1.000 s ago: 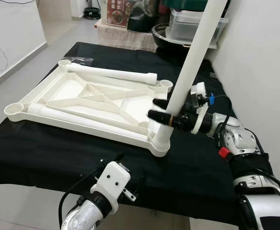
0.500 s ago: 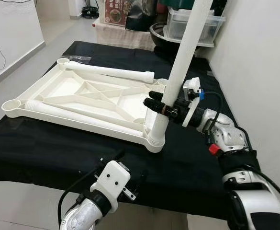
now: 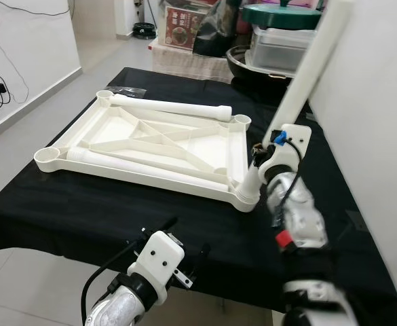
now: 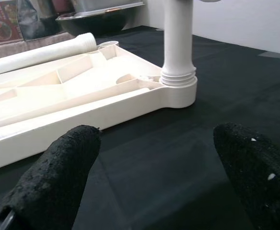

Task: Building children table

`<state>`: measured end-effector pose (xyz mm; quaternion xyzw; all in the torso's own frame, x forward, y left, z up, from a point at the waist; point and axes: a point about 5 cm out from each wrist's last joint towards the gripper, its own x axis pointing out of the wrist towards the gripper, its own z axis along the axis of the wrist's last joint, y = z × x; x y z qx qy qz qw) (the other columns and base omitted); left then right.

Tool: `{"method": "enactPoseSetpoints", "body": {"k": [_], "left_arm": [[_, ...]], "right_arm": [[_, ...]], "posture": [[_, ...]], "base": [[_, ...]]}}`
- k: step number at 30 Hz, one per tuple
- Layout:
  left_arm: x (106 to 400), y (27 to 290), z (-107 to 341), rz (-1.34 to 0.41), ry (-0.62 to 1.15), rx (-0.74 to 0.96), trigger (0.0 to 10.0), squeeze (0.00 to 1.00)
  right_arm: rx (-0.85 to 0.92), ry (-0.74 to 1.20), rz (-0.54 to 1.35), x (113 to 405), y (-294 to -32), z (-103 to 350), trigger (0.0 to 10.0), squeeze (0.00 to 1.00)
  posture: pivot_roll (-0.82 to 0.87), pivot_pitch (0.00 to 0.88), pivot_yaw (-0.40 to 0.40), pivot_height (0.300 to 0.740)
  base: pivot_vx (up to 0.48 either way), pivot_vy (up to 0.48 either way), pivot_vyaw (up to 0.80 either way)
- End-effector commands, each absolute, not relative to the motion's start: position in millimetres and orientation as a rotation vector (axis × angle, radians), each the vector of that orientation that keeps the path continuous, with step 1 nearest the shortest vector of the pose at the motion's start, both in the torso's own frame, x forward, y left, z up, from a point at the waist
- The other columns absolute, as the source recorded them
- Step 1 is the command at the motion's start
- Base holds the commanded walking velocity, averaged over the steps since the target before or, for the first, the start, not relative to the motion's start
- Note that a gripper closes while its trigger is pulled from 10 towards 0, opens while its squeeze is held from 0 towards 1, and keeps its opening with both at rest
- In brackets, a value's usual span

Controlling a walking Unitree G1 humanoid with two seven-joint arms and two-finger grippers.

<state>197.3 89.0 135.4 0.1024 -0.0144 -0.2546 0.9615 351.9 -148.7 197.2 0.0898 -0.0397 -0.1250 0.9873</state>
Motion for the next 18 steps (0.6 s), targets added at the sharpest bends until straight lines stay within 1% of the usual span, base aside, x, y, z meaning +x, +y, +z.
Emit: {"method": "enactPoseSetpoints", "body": {"k": [1,2,3,6,7,9,10,13,14,15,16,17,18], "left_arm": [[197.0,88.6,134.5,-0.519,-0.028,0.197,10.0,0.0],[197.0,88.6,134.5,-0.519,-0.028,0.197,10.0,0.0],[197.0,88.8,134.4,-0.519,-0.027,0.197,10.0,0.0],[197.1,88.7,134.8,-0.519,-0.027,0.196,10.0,0.0],[197.2,88.8,134.8,-0.519,-0.026,0.196,10.0,0.0],[197.3,88.8,134.7,-0.519,-0.025,0.196,10.0,0.0],[197.5,88.8,134.6,-0.519,-0.025,0.195,10.0,0.0],[197.6,88.7,134.6,-0.52,-0.025,0.195,10.0,0.0],[197.8,88.7,134.5,-0.52,-0.024,0.194,10.0,0.0],[197.7,88.5,134.5,-0.521,-0.024,0.194,10.0,0.0],[197.8,88.4,134.2,-0.522,-0.023,0.194,10.0,0.0],[197.8,88.4,134.2,-0.522,-0.023,0.194,10.0,0.0],[198.1,88.3,134.3,-0.521,-0.023,0.193,10.0,0.0]], "right_arm": [[0.213,0.014,-0.343,348.7,-159.3,177.0,0.0,0.0],[0.213,0.014,-0.343,348.7,-159.3,177.0,0.0,0.0],[0.259,-0.022,-0.271,352.8,-149.0,183.6,10.0,0.0],[0.253,-0.089,-0.223,354.3,-146.2,194.1,10.0,0.0],[0.251,-0.123,-0.197,354.2,-146.9,199.0,10.0,1.0],[0.251,-0.153,-0.17,354.0,-147.7,203.3,10.0,1.0],[0.235,-0.174,-0.166,357.1,-155.7,207.1,10.0,1.0],[0.222,-0.182,-0.18,357.8,-160.7,210.3,10.0,1.0],[0.228,-0.204,-0.141,360.2,-164.3,215.6,10.0,0.0],[0.226,-0.232,-0.106,362.4,-168.9,221.5,10.0,0.0],[0.207,-0.248,0.042,367.3,-171.4,227.0,10.0,0.0],[0.207,-0.248,0.042,367.3,-171.4,227.0,10.0,0.0],[0.231,-0.251,0.103,370.0,-176.5,228.7,10.0,0.0]], "posture": [[0.12,0.062,-0.119,0.74],[0.12,0.062,-0.119,0.74],[0.11,0.067,-0.119,0.74],[0.11,0.068,-0.119,0.74],[0.11,0.07,-0.118,0.74],[0.11,0.07,-0.118,0.74],[0.11,0.071,-0.117,0.74],[0.11,0.071,-0.117,0.74],[0.11,0.074,-0.115,0.74],[0.11,0.073,-0.115,0.74],[0.11,0.073,-0.116,0.74],[0.11,0.073,-0.116,0.74],[0.1,0.075,-0.116,0.74]], "base": [[0.0,0.0,0.0],[0.0,0.0,0.0],[0.0,0.0,0.0],[0.0,0.0,0.0],[0.0,0.0,0.0],[0.0,0.0,0.0],[0.0,0.0,0.0],[0.0,0.0,0.0],[0.0,0.0,0.0],[0.0,0.0,0.0],[0.0,0.0,0.0],[0.0,0.0,0.0],[0.0,0.0,0.0]]}}
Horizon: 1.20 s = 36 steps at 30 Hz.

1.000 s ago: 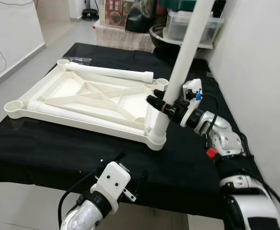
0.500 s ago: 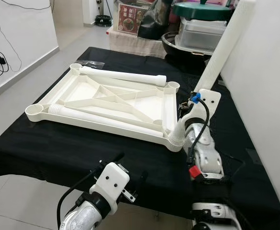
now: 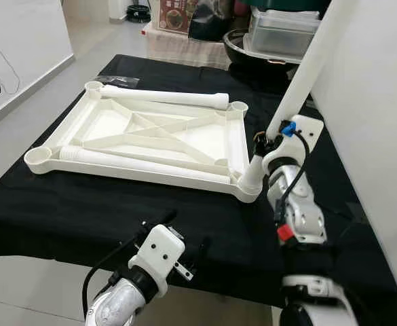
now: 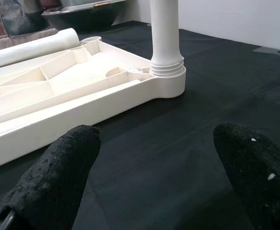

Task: Building children table

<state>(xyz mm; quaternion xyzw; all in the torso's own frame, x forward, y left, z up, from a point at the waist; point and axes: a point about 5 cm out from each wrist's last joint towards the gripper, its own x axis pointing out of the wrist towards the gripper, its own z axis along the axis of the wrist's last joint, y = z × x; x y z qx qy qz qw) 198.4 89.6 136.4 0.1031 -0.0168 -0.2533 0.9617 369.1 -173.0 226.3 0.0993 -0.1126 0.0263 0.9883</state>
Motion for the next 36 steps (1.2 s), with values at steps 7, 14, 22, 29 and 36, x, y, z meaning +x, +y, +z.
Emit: {"method": "enactPoseSetpoints", "body": {"k": [7,14,22,29,36], "left_arm": [[198.4,88.1,134.6,-0.52,-0.025,0.191,10.0,0.0],[198.2,88.7,134.8,-0.518,-0.023,0.19,10.0,0.0],[198.0,89.2,135.1,-0.518,-0.024,0.194,10.0,0.0],[197.7,89.3,135.4,-0.518,-0.024,0.195,10.0,0.0],[197.9,89.3,134.9,-0.52,-0.023,0.194,10.0,0.0]], "right_arm": [[0.301,-0.207,0.449,373.4,-183.0,231.9,10.0,0.0],[0.172,0.004,1.111,347.6,-159.2,218.6,10.0,0.0],[0.112,0.036,1.33,342.9,-142.0,210.2,10.0,0.0],[0.117,0.011,1.229,351.6,-135.4,205.5,0.0,0.0],[0.146,-0.055,0.652,373.2,-153.6,200.4,0.0,0.0]], "posture": [[0.11,0.076,-0.119,0.74],[0.11,0.08,-0.121,0.74],[0.12,0.081,-0.12,0.74],[0.12,0.081,-0.12,0.74],[0.11,0.079,-0.121,0.74]], "base": [[0.0,0.0,0.0],[0.0,0.0,0.0],[0.0,0.0,0.0],[0.0,0.0,0.0],[0.0,0.0,0.0]]}}
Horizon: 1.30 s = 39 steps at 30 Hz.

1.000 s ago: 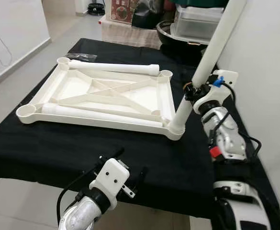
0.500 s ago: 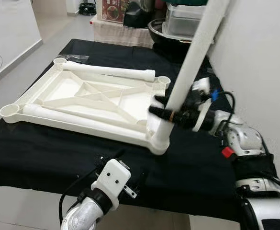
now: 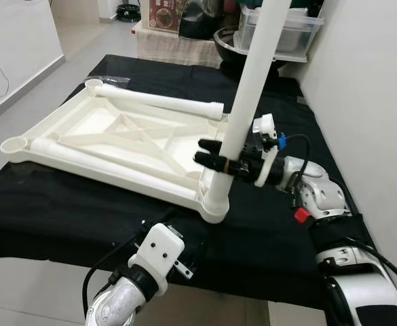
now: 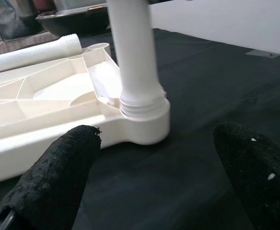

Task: Building children table

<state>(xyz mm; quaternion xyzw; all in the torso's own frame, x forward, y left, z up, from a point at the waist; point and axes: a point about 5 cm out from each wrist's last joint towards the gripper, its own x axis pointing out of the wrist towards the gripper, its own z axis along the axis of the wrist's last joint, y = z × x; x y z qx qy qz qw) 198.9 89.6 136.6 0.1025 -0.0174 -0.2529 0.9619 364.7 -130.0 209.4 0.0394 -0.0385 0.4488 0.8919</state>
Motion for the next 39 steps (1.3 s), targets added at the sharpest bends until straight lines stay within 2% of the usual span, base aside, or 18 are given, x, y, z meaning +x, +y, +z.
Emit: {"method": "enactPoseSetpoints", "body": {"k": [1,5,7,9,11,13,16,17,18,22,23,25,26,31,34,36,38,39], "left_arm": [[197.9,89.3,134.9,-0.52,-0.023,0.194,10.0,0.0],[198.2,89.2,134.4,-0.527,-0.021,0.194,10.0,0.0],[198.2,89.2,134.4,-0.527,-0.021,0.194,10.0,0.0],[198.3,88.5,134.4,-0.532,-0.021,0.195,10.0,0.0],[198.3,88.5,134.4,-0.532,-0.021,0.195,10.0,0.0],[198.3,89.1,134.5,-0.527,-0.022,0.197,10.0,0.0],[198.1,89.3,134.6,-0.526,-0.022,0.198,10.0,0.0],[198.0,89.5,134.4,-0.525,-0.021,0.197,10.0,0.0],[198.1,89.4,134.4,-0.525,-0.021,0.197,10.0,0.0],[198.1,89.3,134.4,-0.525,-0.021,0.197,10.0,0.0],[198.2,89.3,134.3,-0.525,-0.021,0.197,10.0,0.0],[198.4,89.3,134.1,-0.526,-0.021,0.197,10.0,0.0],[198.4,89.2,134.1,-0.526,-0.021,0.197,10.0,0.0],[197.9,88.7,133.5,-0.527,-0.019,0.196,10.0,0.0],[197.2,88.1,132.7,-0.529,-0.018,0.195,10.0,0.0],[197.2,88.1,132.7,-0.529,-0.018,0.195,10.0,0.0],[196.7,87.5,132.3,-0.533,-0.017,0.195,10.0,0.0],[196.7,87.5,132.3,-0.533,-0.017,0.195,10.0,0.0]], "right_arm": [[0.146,-0.055,0.652,373.2,-153.6,200.4,0.0,0.0],[0.145,-0.033,0.169,379.7,-174.0,189.8,0.0,0.0],[0.145,-0.033,0.169,379.7,-174.0,189.8,0.0,0.0],[0.144,0.022,-0.139,372.5,-188.6,177.9,0.0,0.0],[0.144,0.022,-0.139,372.5,-188.6,177.9,0.0,0.0],[0.152,0.053,-0.379,358.0,-190.3,169.9,0.0,0.0],[0.167,0.076,-0.443,353.4,-184.2,167.1,0.0,0.0],[0.21,0.066,-0.422,353.9,-173.5,168.3,3.1,0.0],[0.245,0.036,-0.365,356.7,-163.8,173.1,10.0,0.0],[0.274,-0.004,-0.306,359.6,-156.6,179.2,10.0,0.06],[0.282,-0.057,-0.257,361.8,-153.3,187.3,10.0,1.0],[0.341,-0.124,-0.188,365.7,-155.0,198.4,10.0,1.0],[0.385,-0.143,-0.141,367.2,-156.5,202.1,10.0,0.0],[0.451,-0.191,0.044,366.9,-168.0,212.0,10.0,0.0],[0.424,-0.213,0.283,364.5,-172.9,219.1,10.0,0.0],[0.424,-0.213,0.283,364.5,-172.9,219.1,10.0,0.0],[0.376,-0.172,0.571,356.6,-166.4,221.6,10.0,0.0],[0.376,-0.172,0.571,356.6,-166.4,221.6,10.0,0.0]], "posture": [[0.11,0.079,-0.121,0.74],[0.1,0.078,-0.113,0.74],[0.1,0.078,-0.113,0.74],[0.11,0.079,-0.116,0.74],[0.11,0.079,-0.116,0.74],[0.11,0.08,-0.116,0.74],[0.11,0.079,-0.117,0.74],[0.11,0.08,-0.115,0.74],[0.11,0.079,-0.117,0.74],[0.11,0.079,-0.117,0.74],[0.11,0.079,-0.117,0.74],[0.11,0.08,-0.116,0.74],[0.11,0.08,-0.116,0.74],[0.1,0.07,-0.118,0.74],[0.1,0.055,-0.118,0.74],[0.1,0.055,-0.118,0.74],[0.1,0.049,-0.123,0.74],[0.1,0.049,-0.123,0.74]], "base": [[0.0,0.0,0.0],[0.0,0.0,0.0],[0.0,0.0,0.0],[0.0,0.0,0.0],[0.0,0.0,0.0],[0.0,0.0,0.0],[0.0,0.0,0.0],[0.0,0.0,0.0],[0.0,0.0,0.0],[0.0,0.0,0.0],[0.0,0.0,0.0],[0.0,0.0,0.0],[0.0,0.0,0.0],[0.0,0.0,0.0],[0.0,0.0,0.0],[0.0,0.0,0.0],[0.0,0.0,0.0],[0.0,0.0,0.0]]}}
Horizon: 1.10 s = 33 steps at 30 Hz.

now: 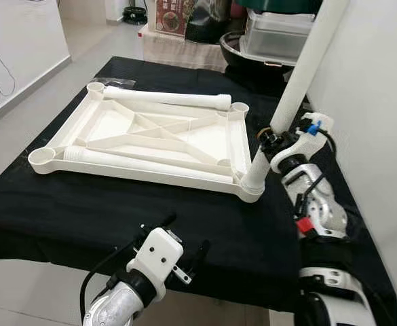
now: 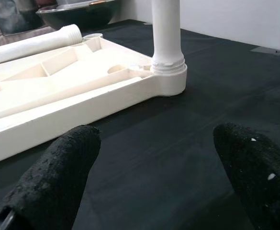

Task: Building children table

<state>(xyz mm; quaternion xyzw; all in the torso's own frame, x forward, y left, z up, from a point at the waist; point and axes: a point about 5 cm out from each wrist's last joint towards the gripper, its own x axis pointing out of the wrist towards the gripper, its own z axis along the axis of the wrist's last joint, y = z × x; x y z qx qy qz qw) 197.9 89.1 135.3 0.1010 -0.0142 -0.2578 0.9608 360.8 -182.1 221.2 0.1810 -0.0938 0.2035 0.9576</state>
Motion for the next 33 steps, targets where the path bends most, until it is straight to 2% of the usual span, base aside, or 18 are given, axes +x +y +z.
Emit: {"method": "enactPoseSetpoints", "body": {"k": [1,2,3,7,14,15,16,17,22,23,24,26,27,29,31,32,33], "left_arm": [[196.2,87.4,132.0,-0.535,-0.016,0.195,10.0,0.0],[196.0,87.4,131.8,-0.536,-0.016,0.196,10.0,0.0],[196.0,87.4,131.8,-0.536,-0.016,0.196,10.0,0.0],[195.3,87.0,132.2,-0.536,-0.016,0.196,10.0,0.0],[194.8,87.1,132.9,-0.535,-0.019,0.195,10.0,0.0],[194.7,87.3,133.2,-0.535,-0.02,0.196,10.0,0.0],[194.7,87.3,133.2,-0.535,-0.02,0.196,10.0,0.0],[194.5,87.5,133.8,-0.534,-0.024,0.197,10.0,0.0],[193.9,87.4,135.2,-0.537,-0.031,0.199,10.0,0.0],[194.2,87.3,135.4,-0.537,-0.032,0.2,10.0,0.0],[194.2,87.3,135.4,-0.537,-0.032,0.2,10.0,0.0],[194.8,87.1,135.6,-0.536,-0.034,0.202,10.0,0.0],[194.8,87.1,135.6,-0.536,-0.034,0.202,10.0,0.0],[195.9,87.7,135.7,-0.534,-0.034,0.203,10.0,0.0],[196.8,88.4,135.6,-0.532,-0.033,0.204,10.0,0.0],[197.1,88.4,135.4,-0.533,-0.032,0.204,10.0,0.0],[197.1,88.4,135.4,-0.533,-0.032,0.204,10.0,0.0]], "right_arm": [[0.331,-0.142,0.727,349.4,-161.1,222.2,10.0,0.0],[0.3,-0.099,0.85,343.7,-157.1,220.7,10.0,0.0],[0.3,-0.099,0.85,343.7,-157.1,220.7,10.0,0.0],[0.144,0.004,1.172,333.1,-150.5,213.3,10.0,0.0],[0.095,0.035,1.282,338.7,-145.5,208.8,10.0,0.0],[0.089,0.027,1.267,341.3,-142.8,208.9,4.4,0.0],[0.089,0.027,1.267,341.3,-142.8,208.9,4.4,0.0],[0.093,0.013,1.251,343.6,-139.2,208.8,0.0,0.0],[0.102,-0.001,1.127,350.1,-134.9,203.7,0.0,0.0],[0.104,-0.007,1.038,353.1,-136.5,201.4,0.0,0.0],[0.104,-0.007,1.038,353.1,-136.5,201.4,0.0,0.0],[0.086,0.0,0.817,360.5,-142.8,196.2,0.0,0.0],[0.086,0.0,0.817,360.5,-142.8,196.2,0.0,0.0],[0.105,-0.002,0.563,366.5,-151.8,193.1,0.0,0.0],[0.144,0.022,0.228,369.3,-167.9,185.7,0.0,0.0],[0.138,0.038,-0.002,364.5,-181.8,180.5,0.0,0.0],[0.138,0.038,-0.002,364.5,-181.8,180.5,0.0,0.0]], "posture": [[0.11,0.046,-0.124,0.74],[0.11,0.045,-0.123,0.74],[0.11,0.045,-0.123,0.74],[0.11,0.05,-0.126,0.74],[0.12,0.056,-0.126,0.74],[0.13,0.059,-0.128,0.74],[0.13,0.059,-0.128,0.74],[0.12,0.062,-0.126,0.74],[0.12,0.068,-0.126,0.74],[0.12,0.07,-0.128,0.74],[0.12,0.07,-0.128,0.74],[0.12,0.071,-0.129,0.74],[0.12,0.071,-0.129,0.74],[0.11,0.077,-0.124,0.74],[0.11,0.079,-0.12,0.74],[0.11,0.079,-0.118,0.74],[0.11,0.079,-0.118,0.74]], "base": [[0.0,0.0,0.0],[0.0,0.0,0.0],[0.0,0.0,0.0],[0.0,0.0,0.0],[0.0,0.0,0.0],[0.0,0.0,0.0],[0.0,0.0,0.0],[0.0,0.0,0.0],[0.0,0.0,0.0],[0.0,0.0,0.0],[0.0,0.0,0.0],[0.0,0.0,0.0],[0.0,0.0,0.0],[0.0,0.0,0.0],[0.0,0.0,0.0],[0.0,0.0,0.0],[0.0,0.0,0.0]]}}
